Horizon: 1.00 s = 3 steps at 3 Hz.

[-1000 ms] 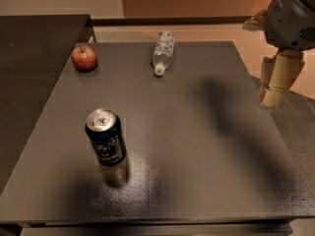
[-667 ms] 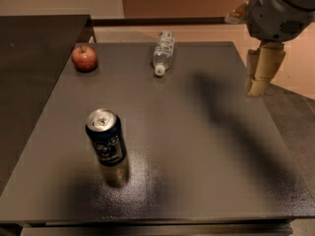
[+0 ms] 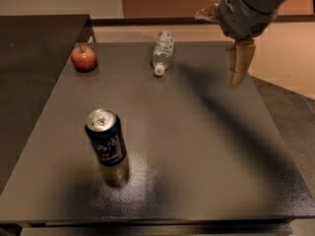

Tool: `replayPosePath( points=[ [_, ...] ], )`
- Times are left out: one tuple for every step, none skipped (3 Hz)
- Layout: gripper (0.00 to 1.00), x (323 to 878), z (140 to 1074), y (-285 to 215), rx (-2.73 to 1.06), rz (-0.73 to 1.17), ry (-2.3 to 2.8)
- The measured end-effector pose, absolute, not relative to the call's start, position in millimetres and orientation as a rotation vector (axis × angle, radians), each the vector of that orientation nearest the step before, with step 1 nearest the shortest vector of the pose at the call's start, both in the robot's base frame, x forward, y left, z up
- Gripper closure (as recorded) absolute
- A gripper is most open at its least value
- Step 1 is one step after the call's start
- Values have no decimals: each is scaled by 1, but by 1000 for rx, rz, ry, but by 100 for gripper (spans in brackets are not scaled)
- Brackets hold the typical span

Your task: Move blue plastic bottle near pepsi can

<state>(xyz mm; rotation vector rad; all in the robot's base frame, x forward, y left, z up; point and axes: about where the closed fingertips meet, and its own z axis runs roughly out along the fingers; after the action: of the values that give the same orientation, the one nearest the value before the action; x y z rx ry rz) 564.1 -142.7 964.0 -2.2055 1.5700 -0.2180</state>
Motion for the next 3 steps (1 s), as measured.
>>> replayPosePath(
  points=[
    [0, 595, 952, -129, -2346, -244, 1383],
    [0, 626, 940, -110, -2489, -300, 1194],
    [0, 647, 931, -93, -2602, -354, 1019]
  ],
)
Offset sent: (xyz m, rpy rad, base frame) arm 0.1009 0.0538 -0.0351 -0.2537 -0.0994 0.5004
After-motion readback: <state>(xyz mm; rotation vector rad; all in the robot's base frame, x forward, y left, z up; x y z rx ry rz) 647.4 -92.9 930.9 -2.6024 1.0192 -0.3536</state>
